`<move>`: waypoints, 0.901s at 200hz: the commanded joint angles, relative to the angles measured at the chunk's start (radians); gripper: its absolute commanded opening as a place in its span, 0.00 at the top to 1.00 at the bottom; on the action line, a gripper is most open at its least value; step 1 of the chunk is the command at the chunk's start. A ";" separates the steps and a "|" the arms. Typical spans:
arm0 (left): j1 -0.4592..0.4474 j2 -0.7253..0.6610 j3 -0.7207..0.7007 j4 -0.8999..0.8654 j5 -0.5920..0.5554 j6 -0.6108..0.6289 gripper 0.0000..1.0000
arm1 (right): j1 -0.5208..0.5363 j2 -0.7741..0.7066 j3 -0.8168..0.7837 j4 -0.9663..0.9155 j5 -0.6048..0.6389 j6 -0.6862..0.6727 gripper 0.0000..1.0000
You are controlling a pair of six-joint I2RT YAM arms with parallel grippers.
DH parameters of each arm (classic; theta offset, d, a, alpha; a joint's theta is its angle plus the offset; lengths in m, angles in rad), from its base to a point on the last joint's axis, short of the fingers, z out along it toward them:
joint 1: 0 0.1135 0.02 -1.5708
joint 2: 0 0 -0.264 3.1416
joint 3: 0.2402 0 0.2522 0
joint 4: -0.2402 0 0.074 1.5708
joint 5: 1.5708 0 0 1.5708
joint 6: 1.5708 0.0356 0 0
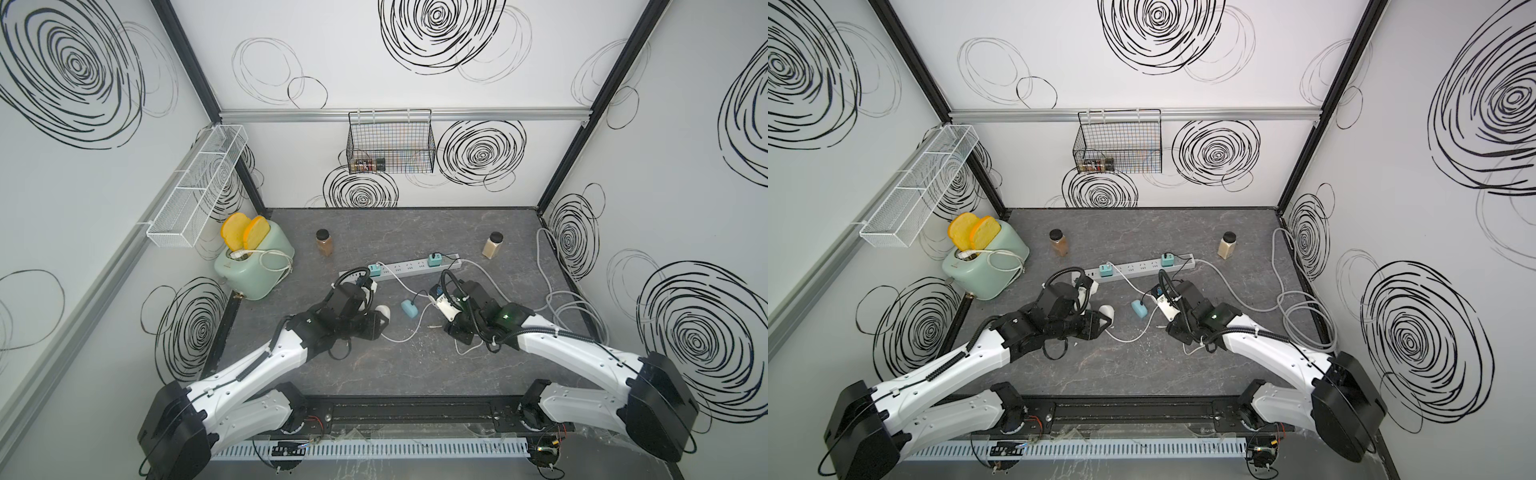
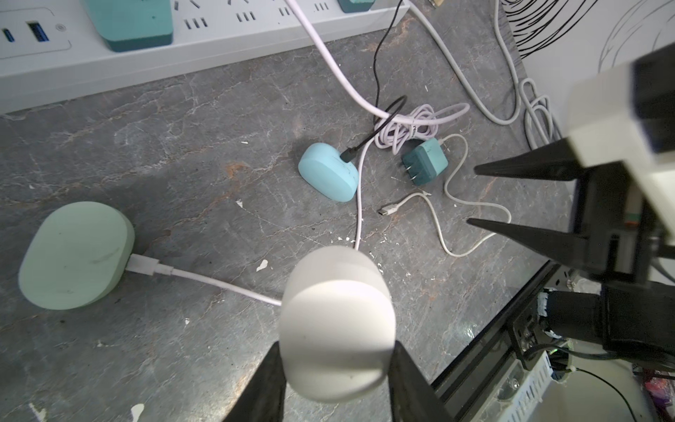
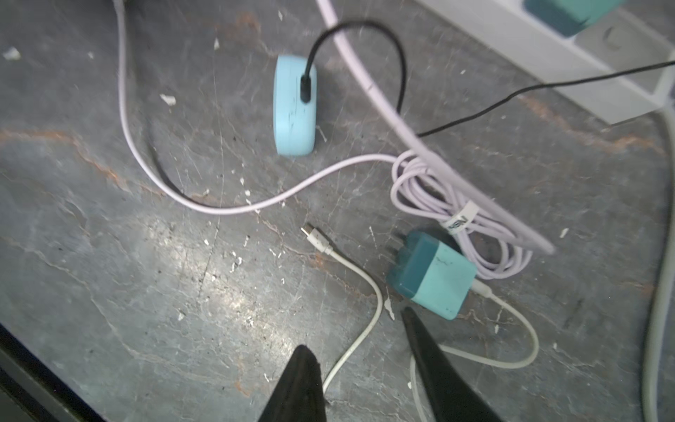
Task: Charge the bluetooth headset
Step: Pick up the charging cable from the center of the board.
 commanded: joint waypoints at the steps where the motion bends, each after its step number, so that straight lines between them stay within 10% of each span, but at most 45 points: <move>1: 0.002 -0.019 -0.016 0.059 0.043 0.002 0.75 | -0.020 0.061 0.033 -0.085 0.035 -0.068 0.52; 180: 0.079 -0.029 -0.061 0.086 0.122 0.014 0.74 | -0.047 0.235 0.006 0.133 -0.103 -0.130 0.58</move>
